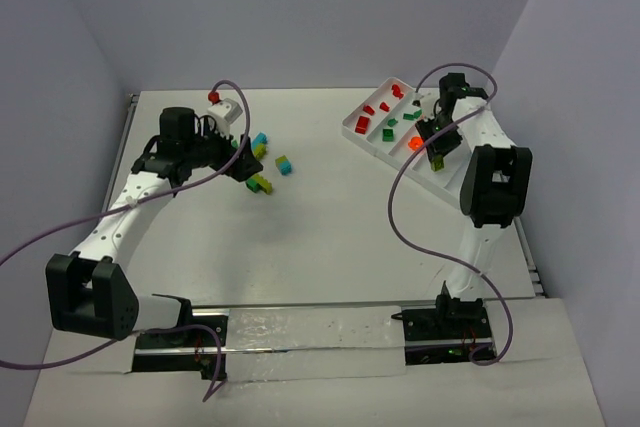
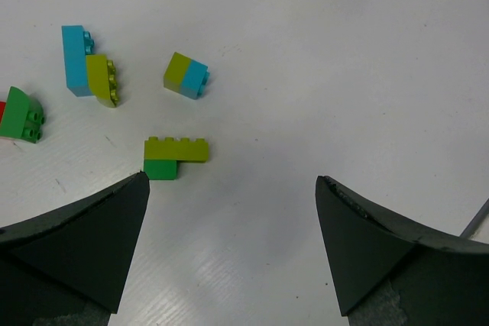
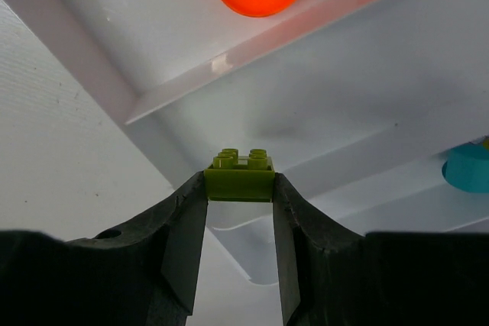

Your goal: Sort the legos into containers by color

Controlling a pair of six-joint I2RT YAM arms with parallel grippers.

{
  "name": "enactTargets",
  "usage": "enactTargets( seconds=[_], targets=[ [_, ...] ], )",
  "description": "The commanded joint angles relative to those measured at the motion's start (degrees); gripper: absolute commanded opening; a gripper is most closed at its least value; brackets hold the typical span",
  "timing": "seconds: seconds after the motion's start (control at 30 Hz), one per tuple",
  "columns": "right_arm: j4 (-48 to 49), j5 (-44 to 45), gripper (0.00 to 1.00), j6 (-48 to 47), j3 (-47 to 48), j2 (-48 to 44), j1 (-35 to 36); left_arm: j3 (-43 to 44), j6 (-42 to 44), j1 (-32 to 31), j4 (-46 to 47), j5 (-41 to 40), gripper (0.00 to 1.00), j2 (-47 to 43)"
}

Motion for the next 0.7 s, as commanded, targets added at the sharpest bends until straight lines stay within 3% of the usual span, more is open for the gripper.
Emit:
enactTargets(
  seconds=[0.0, 0.1, 0.33, 0.67],
  targets=[
    [-0.04, 2.76, 0.32, -1.94, 2.36, 2.48, 1.4, 0.48, 1.67, 0.01, -1.49, -1.5, 0.99, 1.51],
    [-0.38, 4.04, 0.5, -2.24, 2.59, 3.53, 2.67, 0.4, 0.83, 0.89, -1.25, -3.04, 0.99, 2.55],
    [-0.87, 5.6, 0.79, -1.3, 2.99, 2.05, 4.24, 0.69, -4.22, 4.94, 3.12, -11.68, 0.99, 3.33],
    [-1.56, -0.78, 0.83, 6.46, 7.68, -9.64, 7.76, 4.86, -10.22, 8.7, 8.9, -21.96, 0.99, 11.67]
  ],
)
